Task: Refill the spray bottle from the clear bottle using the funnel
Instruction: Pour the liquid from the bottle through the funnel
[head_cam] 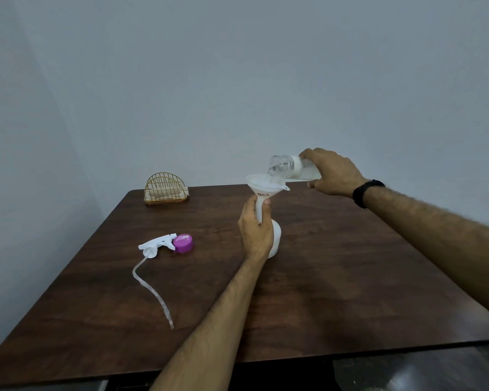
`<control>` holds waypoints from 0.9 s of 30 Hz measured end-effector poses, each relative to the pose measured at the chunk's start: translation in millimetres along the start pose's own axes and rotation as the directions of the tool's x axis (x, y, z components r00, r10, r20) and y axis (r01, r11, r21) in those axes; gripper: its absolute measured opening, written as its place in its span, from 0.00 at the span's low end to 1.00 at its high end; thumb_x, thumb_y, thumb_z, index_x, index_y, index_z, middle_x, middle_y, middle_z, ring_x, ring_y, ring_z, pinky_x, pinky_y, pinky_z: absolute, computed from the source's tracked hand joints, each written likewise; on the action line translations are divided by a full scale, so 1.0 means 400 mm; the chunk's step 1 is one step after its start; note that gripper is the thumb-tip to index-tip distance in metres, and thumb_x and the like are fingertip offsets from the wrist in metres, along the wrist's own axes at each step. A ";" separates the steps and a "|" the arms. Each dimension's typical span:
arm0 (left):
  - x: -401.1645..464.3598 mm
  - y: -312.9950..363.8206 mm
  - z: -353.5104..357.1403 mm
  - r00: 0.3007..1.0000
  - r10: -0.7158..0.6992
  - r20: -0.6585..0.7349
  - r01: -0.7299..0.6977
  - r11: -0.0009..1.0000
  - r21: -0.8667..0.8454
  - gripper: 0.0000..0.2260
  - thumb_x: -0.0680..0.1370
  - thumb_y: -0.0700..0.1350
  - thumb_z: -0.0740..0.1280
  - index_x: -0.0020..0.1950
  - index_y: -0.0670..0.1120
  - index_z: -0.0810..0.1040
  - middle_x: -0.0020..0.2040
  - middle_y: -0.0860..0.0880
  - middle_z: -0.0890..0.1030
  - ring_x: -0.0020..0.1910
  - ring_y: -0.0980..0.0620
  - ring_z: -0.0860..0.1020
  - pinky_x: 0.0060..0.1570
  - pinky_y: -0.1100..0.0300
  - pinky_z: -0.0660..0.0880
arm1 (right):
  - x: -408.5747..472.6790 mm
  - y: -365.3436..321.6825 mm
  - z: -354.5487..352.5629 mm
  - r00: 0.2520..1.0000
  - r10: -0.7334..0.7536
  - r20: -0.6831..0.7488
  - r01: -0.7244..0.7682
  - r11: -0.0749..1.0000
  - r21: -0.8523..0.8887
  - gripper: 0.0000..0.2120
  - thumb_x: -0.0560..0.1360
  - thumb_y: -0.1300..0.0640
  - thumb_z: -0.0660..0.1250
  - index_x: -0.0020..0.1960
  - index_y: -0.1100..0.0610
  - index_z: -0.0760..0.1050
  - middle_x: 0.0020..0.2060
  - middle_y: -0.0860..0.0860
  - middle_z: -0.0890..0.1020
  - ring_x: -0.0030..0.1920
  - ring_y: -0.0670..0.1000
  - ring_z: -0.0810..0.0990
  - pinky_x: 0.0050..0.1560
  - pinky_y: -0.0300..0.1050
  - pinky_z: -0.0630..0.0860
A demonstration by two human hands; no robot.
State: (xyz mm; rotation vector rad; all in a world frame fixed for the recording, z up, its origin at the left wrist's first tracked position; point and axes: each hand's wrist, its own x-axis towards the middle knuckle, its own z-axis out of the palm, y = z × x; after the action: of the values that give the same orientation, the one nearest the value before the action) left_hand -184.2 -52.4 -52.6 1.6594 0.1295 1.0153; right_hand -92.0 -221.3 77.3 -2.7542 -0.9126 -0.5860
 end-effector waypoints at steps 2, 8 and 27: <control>-0.001 0.001 0.001 1.000 -0.002 -0.003 0.002 1.000 0.005 0.09 0.82 0.49 0.64 0.58 0.48 0.80 0.50 0.55 0.82 0.50 0.57 0.80 0.48 0.67 0.75 | 0.001 -0.001 -0.001 1.000 0.000 -0.004 0.000 1.000 0.000 0.29 0.71 0.57 0.73 0.69 0.50 0.67 0.59 0.50 0.77 0.56 0.54 0.76 0.47 0.48 0.71; -0.002 0.003 0.000 1.000 -0.013 -0.005 0.013 1.000 0.003 0.09 0.82 0.49 0.64 0.58 0.48 0.80 0.50 0.55 0.82 0.50 0.57 0.80 0.48 0.69 0.73 | 0.000 -0.002 -0.003 1.000 -0.012 -0.006 0.012 1.000 -0.003 0.28 0.71 0.57 0.72 0.69 0.50 0.68 0.59 0.50 0.77 0.56 0.54 0.76 0.46 0.47 0.70; 0.020 0.030 0.007 0.984 -0.177 -0.009 0.177 0.983 -0.057 0.09 0.74 0.50 0.74 0.49 0.48 0.79 0.44 0.53 0.82 0.44 0.56 0.80 0.42 0.64 0.74 | 0.002 -0.001 0.002 1.000 -0.014 0.006 0.014 1.000 -0.004 0.28 0.70 0.58 0.72 0.68 0.49 0.68 0.58 0.50 0.77 0.55 0.55 0.77 0.48 0.52 0.75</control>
State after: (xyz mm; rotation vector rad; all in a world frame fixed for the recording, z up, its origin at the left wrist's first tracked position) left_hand -182.4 -54.4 -38.3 1.5601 0.2517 0.8884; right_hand -91.1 -220.4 77.1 -2.7568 -0.9341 -0.5829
